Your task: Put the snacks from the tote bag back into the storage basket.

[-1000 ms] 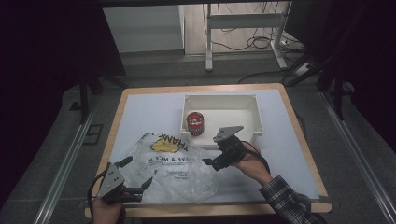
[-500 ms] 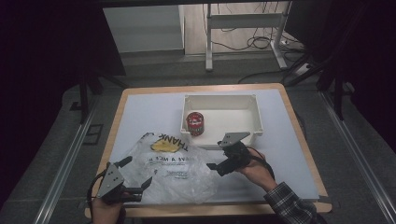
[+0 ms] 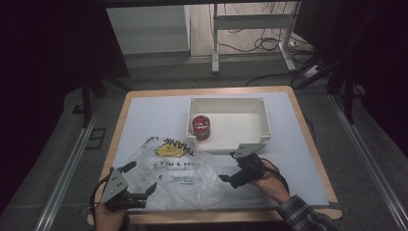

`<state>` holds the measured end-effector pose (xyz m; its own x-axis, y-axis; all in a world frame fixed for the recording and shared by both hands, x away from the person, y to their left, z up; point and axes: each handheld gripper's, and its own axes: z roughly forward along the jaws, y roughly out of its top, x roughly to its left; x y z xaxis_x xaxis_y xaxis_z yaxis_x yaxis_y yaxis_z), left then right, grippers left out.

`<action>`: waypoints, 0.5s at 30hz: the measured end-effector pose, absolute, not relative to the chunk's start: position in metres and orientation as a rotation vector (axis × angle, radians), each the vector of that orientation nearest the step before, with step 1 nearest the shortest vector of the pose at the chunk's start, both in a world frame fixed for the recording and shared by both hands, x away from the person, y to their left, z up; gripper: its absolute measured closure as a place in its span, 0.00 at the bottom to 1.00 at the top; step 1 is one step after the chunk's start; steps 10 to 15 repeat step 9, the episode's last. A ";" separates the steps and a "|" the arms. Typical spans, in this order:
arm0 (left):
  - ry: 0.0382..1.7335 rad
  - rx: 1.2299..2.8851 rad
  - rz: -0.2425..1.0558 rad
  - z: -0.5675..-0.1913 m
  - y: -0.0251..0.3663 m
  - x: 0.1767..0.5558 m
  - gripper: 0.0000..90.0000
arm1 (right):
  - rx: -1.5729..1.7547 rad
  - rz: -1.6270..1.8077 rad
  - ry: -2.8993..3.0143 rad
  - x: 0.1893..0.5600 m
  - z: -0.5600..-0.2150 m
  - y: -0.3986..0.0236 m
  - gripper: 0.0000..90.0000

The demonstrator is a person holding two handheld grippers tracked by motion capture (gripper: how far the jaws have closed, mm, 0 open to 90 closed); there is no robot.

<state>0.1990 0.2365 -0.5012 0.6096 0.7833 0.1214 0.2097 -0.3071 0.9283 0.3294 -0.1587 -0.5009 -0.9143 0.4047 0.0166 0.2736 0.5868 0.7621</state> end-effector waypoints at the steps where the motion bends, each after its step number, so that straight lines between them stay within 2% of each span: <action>1: 0.802 1.831 0.716 -0.501 0.236 0.199 0.04 | 0.572 1.226 2.657 0.329 -0.503 -0.160 0.06; 15: 0.801 1.831 0.716 -0.501 0.236 0.199 0.04 | 0.571 1.182 2.676 0.328 -0.511 -0.162 0.06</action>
